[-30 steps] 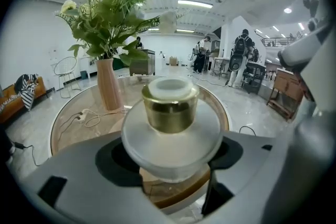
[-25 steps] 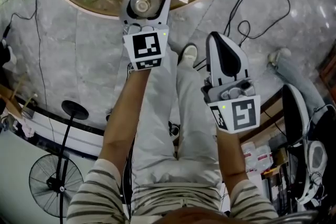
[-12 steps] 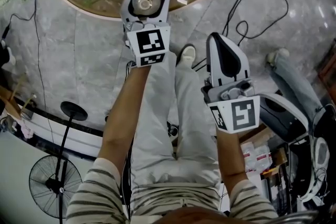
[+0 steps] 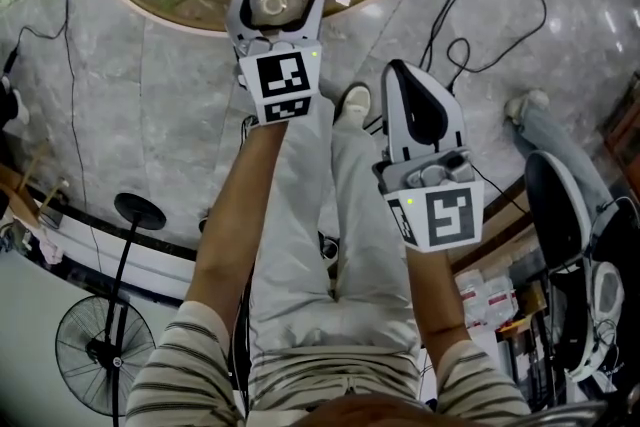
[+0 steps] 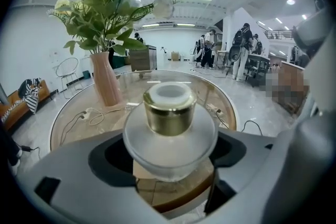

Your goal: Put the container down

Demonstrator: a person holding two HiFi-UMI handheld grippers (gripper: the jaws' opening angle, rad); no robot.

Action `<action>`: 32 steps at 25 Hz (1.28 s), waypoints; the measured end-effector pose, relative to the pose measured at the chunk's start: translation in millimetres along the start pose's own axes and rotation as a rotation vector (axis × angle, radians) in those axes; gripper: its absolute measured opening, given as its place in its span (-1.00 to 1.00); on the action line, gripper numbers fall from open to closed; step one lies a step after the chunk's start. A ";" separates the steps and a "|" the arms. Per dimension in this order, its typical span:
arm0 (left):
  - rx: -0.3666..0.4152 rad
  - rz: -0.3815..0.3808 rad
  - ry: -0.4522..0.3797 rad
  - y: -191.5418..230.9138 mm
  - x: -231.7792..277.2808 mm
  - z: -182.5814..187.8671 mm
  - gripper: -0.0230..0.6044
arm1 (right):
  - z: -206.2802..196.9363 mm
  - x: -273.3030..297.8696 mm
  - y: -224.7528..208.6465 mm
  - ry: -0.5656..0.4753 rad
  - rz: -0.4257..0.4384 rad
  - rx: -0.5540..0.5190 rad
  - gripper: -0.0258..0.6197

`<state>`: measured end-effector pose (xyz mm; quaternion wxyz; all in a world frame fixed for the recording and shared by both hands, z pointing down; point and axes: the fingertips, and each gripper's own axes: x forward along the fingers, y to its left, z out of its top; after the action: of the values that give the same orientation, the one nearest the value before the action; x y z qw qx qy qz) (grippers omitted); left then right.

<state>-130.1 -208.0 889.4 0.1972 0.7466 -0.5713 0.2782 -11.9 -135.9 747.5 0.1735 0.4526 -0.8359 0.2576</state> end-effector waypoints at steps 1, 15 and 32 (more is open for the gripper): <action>0.001 -0.002 -0.001 -0.1 -2.4 1.2 0.30 | 1.9 -1.3 0.0 -0.003 -0.001 -0.001 -0.89; -0.035 0.018 -0.034 0.6 -98.2 57.6 0.25 | 64.3 -58.8 4.0 -0.068 -0.018 -0.032 -0.89; -0.111 -0.023 -0.236 -42.6 -250.9 207.5 -0.21 | 139.6 -180.5 27.4 -0.174 -0.033 -0.033 -0.89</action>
<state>-97.9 -137.0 570.4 0.1726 0.7686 -0.5965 0.1541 52.7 -84.9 532.8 0.1118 0.4840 -0.8443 0.2008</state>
